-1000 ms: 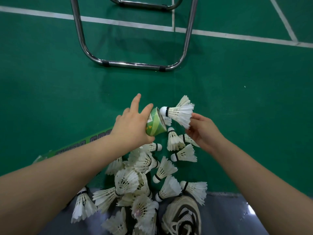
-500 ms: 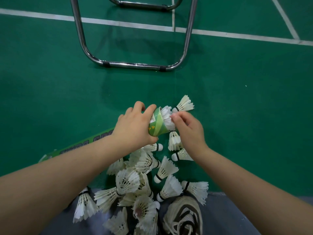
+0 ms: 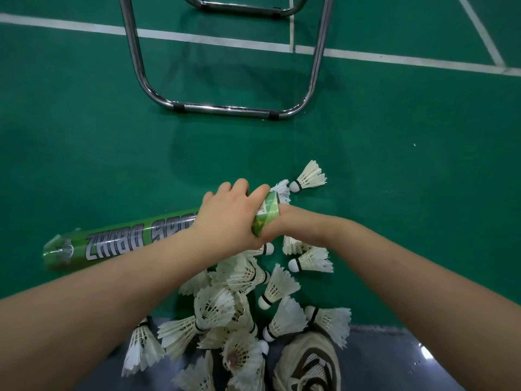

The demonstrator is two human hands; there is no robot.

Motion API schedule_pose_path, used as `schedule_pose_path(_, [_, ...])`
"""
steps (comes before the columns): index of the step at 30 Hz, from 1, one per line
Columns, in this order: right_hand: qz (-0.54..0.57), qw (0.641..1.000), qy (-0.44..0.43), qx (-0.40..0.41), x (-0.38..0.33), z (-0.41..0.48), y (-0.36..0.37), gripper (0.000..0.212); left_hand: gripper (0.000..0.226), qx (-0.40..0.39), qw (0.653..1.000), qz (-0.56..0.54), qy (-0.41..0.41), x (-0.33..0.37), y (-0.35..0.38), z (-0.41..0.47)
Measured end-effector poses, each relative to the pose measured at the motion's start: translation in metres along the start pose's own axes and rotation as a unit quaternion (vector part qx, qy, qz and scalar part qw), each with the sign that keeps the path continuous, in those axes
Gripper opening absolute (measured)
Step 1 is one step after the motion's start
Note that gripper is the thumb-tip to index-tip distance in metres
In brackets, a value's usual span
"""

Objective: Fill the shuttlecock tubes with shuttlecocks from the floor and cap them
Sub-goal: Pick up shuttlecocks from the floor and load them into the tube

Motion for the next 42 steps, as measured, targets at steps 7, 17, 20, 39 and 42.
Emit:
schedule_pose_path(7, [0.198, 0.884, -0.029, 0.423, 0.029, 0.002, -0.079, 0.019, 0.088, 0.006, 0.999, -0.002, -0.046, -0.027, 0.005, 0.014])
schedule_pose_path(17, [0.085, 0.925, 0.128, 0.347, 0.081, 0.063, -0.084, 0.028, 0.089, -0.022, 0.998, 0.004, -0.052, -0.057, 0.025, 0.024])
schedule_pose_path(20, [0.089, 0.918, 0.119, 0.368, 0.075, 0.068, -0.087, 0.029, 0.09, -0.027, 0.998, 0.018, -0.046, -0.064, 0.027, 0.026])
schedule_pose_path(39, [0.186, 0.954, -0.058, 0.226, -0.001, 0.01, -0.025, 0.038, 0.087, 0.017, 0.998, 0.001, -0.063, -0.051, 0.0, 0.024])
schedule_pose_path(42, [0.126, 0.983, -0.046, 0.128, -0.005, 0.007, -0.017, 0.059, 0.088, 0.016, 0.999, 0.006, -0.044, -0.04, -0.002, 0.02])
Point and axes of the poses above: each hand's wrist, its own z-axis towards the middle knuckle, its own y-axis out of the palm, x = y × z, the point moved 8 cm from there along z, towards the middle knuckle, and after that the axes turned 6 degrees about x, right-handed, at the moved point
